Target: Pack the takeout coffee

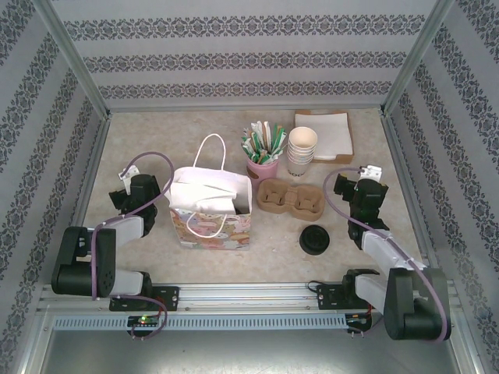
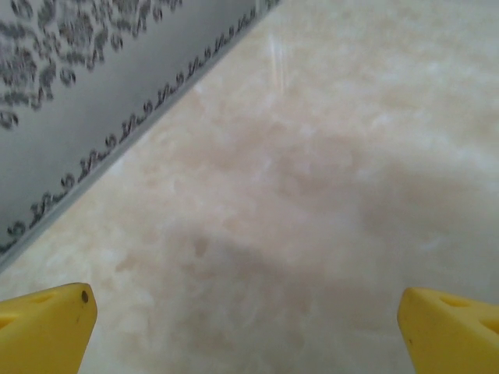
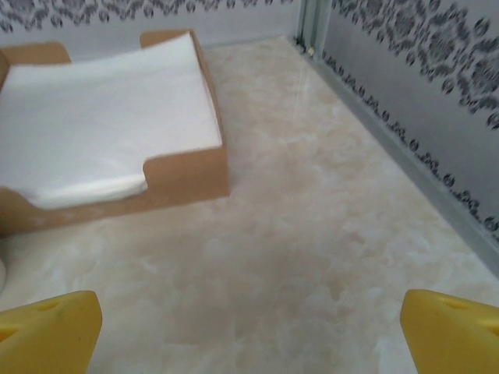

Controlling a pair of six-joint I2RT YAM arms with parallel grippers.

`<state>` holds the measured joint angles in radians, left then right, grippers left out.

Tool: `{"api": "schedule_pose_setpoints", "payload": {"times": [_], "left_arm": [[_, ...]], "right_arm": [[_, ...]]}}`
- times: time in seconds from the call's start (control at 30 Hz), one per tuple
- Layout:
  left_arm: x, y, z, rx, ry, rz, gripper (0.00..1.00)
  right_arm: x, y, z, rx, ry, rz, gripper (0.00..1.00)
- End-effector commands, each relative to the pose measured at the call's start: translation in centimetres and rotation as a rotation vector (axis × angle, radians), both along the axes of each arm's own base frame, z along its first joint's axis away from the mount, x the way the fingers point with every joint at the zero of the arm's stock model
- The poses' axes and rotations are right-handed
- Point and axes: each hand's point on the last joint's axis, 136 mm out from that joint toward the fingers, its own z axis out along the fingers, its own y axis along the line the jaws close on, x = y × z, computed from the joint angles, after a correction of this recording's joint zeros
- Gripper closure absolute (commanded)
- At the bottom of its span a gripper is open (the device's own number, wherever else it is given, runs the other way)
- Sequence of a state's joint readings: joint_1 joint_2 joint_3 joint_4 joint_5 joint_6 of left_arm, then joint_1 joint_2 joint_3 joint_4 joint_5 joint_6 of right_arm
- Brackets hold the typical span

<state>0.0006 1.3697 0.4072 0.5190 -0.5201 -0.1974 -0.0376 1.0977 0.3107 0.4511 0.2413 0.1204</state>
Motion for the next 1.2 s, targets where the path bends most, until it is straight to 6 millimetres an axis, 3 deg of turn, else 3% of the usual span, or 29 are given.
{"api": "schedule_pose_setpoints", "payload": {"times": [0.0,0.17,0.3,0.4,0.53,0.67,0.8,1.1,1.17], "left_arm": [[0.7,0.6,2.5,0.065,-0.096,0.001,0.0],[-2.3,1.4,2.9,0.059,-0.107,0.071,0.0],[-3.0,1.3,2.7,0.045,-0.092,0.053,0.0],[-1.9,0.8,1.9,0.011,-0.054,0.002,0.0],[1.3,-1.0,1.3,-0.041,-0.049,-0.127,0.0],[2.9,-2.1,1.7,-0.074,-0.193,-0.195,0.0],[3.3,-2.8,1.2,-0.085,-0.178,-0.242,0.0],[2.8,-4.7,1.3,-0.066,-0.252,-0.368,0.0],[3.0,-4.8,1.2,-0.066,-0.242,-0.37,0.0]], "right_arm": [[0.8,0.2,0.7,-0.015,-0.062,0.028,0.02],[1.2,0.4,0.3,-0.02,-0.054,0.043,0.02],[1.7,0.5,0.4,-0.018,-0.058,0.054,0.02],[2.1,0.8,0.4,-0.011,-0.063,0.068,0.02],[2.8,1.5,0.4,-0.007,-0.069,0.107,0.02],[3.4,2.0,0.6,-0.018,-0.081,0.135,0.02],[4.5,2.5,0.7,-0.011,-0.058,0.163,0.02],[4.6,4.5,1.5,0.002,-0.137,0.262,0.02],[5.0,4.9,0.9,-0.004,-0.134,0.27,0.02]]}}
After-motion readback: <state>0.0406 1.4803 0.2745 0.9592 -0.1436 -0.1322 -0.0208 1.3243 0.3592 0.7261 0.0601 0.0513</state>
